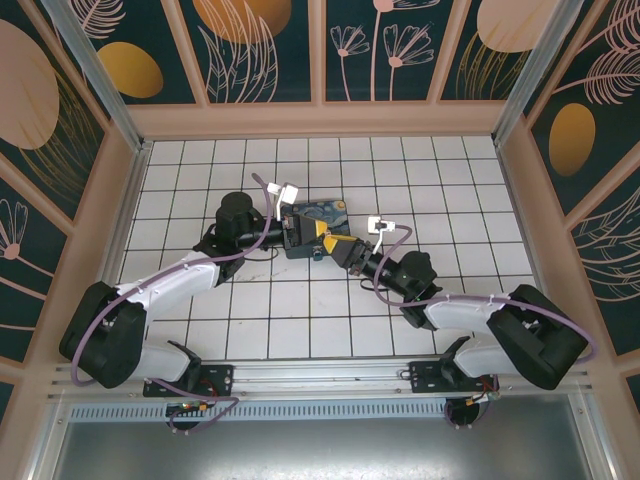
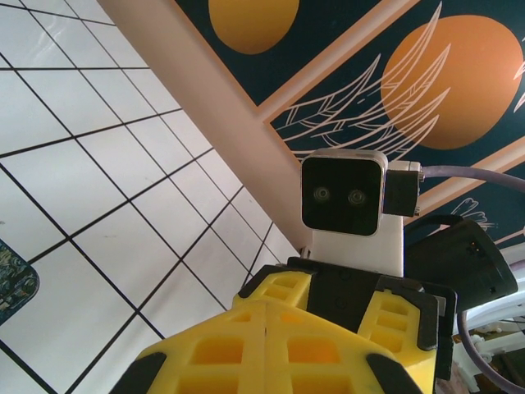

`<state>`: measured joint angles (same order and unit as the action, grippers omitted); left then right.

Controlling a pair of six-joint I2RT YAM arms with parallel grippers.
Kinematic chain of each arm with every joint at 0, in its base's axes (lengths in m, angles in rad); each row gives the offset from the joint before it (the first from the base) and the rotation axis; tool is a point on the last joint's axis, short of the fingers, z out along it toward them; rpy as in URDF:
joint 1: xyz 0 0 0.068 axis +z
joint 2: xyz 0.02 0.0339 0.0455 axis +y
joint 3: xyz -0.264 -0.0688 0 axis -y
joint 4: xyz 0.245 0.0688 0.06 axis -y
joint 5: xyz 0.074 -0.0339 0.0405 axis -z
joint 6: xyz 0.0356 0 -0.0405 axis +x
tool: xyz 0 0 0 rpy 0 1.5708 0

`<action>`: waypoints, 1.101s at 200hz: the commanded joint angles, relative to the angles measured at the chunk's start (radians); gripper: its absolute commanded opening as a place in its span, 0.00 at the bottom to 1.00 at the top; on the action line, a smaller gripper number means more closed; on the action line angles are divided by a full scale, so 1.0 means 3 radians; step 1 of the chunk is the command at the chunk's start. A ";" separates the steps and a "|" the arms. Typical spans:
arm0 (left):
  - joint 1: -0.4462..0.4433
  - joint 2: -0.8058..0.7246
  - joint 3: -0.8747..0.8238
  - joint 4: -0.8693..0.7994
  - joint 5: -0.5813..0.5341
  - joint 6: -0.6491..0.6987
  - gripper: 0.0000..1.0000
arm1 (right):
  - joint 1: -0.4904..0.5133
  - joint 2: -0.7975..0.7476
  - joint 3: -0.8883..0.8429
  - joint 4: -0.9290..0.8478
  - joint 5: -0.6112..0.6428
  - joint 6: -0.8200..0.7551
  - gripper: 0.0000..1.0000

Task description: Unlock a padlock with a key

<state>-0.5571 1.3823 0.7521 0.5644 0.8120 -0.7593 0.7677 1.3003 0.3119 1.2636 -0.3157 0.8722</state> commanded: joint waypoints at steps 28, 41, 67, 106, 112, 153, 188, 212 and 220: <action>-0.0005 0.0012 0.0073 0.0036 0.0083 0.0058 0.00 | -0.0028 -0.0065 0.0084 0.0038 -0.0021 -0.0034 0.33; -0.0007 0.0010 0.0066 0.0041 0.0093 0.0057 0.00 | -0.0038 -0.0050 0.0101 0.0037 -0.0017 -0.0034 0.33; -0.0009 0.0002 0.0051 0.0051 0.0117 0.0060 0.00 | -0.0057 -0.0015 0.0121 0.0050 -0.0009 -0.0014 0.33; -0.0009 -0.0014 0.0025 0.0047 0.0127 0.0072 0.00 | -0.0089 0.0016 0.0132 0.0065 0.0009 0.0017 0.31; -0.0005 -0.0021 0.0024 0.0051 0.0127 0.0068 0.00 | -0.0094 0.0024 0.0131 0.0072 0.0004 0.0020 0.31; -0.0009 -0.0026 0.0011 0.0057 0.0125 0.0069 0.00 | -0.0094 0.0073 0.0162 0.0081 -0.0034 0.0040 0.25; -0.0004 -0.0026 0.0016 0.0057 0.0111 0.0069 0.00 | -0.0096 0.0099 0.0143 0.0120 -0.0062 0.0053 0.22; -0.0009 -0.0017 0.0014 0.0062 0.0111 0.0063 0.00 | -0.0094 0.0093 0.0131 0.0119 -0.0047 0.0055 0.14; -0.0007 -0.0015 0.0014 0.0069 0.0114 0.0064 0.00 | -0.0094 0.0094 0.0128 0.0119 -0.0047 0.0054 0.12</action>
<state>-0.5571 1.3823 0.7521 0.5644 0.8310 -0.7593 0.7456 1.3251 0.3344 1.2514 -0.3153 0.8845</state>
